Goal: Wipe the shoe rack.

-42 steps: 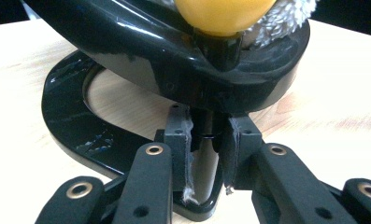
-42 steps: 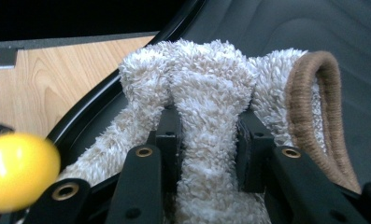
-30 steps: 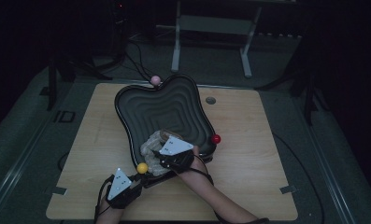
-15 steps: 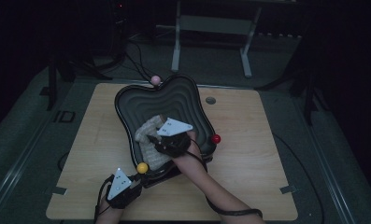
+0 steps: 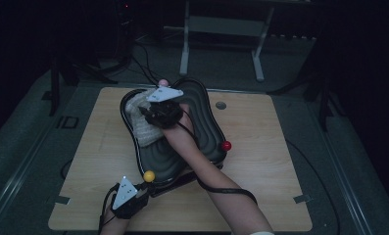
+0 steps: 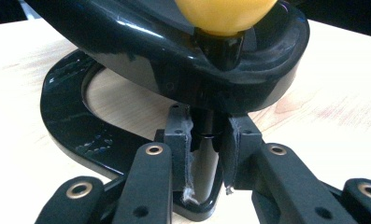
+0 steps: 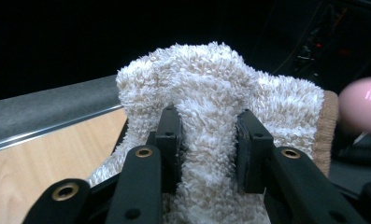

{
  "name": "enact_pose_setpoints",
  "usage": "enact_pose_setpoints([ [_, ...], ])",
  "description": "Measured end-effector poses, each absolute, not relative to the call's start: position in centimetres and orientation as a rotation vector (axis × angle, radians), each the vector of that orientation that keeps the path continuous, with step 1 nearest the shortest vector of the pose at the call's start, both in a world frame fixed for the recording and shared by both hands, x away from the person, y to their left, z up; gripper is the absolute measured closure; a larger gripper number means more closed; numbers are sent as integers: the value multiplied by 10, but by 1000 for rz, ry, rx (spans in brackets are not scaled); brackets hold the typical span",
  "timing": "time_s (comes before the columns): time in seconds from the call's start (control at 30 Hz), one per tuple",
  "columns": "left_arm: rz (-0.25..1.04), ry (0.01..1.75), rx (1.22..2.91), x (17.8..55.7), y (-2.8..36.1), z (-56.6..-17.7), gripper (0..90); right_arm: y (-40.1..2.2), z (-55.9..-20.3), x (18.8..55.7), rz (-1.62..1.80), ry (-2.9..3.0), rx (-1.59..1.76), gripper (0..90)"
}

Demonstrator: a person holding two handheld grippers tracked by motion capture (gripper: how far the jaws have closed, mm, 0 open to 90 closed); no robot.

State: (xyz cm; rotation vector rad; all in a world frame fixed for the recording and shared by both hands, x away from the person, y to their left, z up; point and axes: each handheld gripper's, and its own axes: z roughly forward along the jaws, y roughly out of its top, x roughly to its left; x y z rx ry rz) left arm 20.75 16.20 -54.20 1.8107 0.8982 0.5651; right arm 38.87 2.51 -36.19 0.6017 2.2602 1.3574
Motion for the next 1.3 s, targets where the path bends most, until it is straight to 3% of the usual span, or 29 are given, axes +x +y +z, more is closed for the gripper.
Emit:
enact_pose_setpoints([
  [0.47, 559, 902, 1807, 207, 163, -542, 743, 56, -360, 428, 1228, 2238, 648, 664],
  [1.3, 562, 904, 1809, 207, 163, -542, 743, 47, -391, 392, 1252, 2309, 538, 666],
])
